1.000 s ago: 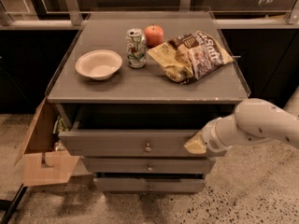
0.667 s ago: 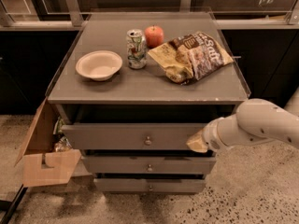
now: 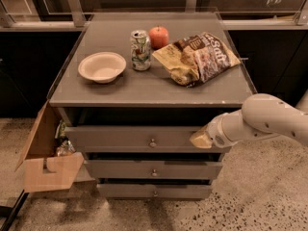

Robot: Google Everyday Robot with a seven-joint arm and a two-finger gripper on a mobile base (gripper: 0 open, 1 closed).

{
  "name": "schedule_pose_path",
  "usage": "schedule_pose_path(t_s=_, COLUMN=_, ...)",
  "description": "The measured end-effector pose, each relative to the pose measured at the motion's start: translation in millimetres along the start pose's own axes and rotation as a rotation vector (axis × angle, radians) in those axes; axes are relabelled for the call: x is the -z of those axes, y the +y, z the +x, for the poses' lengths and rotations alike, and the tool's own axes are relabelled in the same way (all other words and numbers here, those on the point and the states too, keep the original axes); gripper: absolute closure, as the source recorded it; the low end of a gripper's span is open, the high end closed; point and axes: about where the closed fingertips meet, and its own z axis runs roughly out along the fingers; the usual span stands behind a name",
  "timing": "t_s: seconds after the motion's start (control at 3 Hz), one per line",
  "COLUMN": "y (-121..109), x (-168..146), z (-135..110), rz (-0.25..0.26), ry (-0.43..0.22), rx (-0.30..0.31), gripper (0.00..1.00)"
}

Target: Close top drawer

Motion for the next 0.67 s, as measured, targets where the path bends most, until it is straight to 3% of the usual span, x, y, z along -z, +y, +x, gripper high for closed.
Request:
schedule_pose_path(t_s=0.33, y=1, x=0, z=0, rz=-0.001, ry=0.000, rx=0.001, gripper=0.59)
schedule_pose_path(t_s=0.67, y=40, x=14, z=25, rz=-0.016, ry=0.014, rx=-0.041, gripper=0.28)
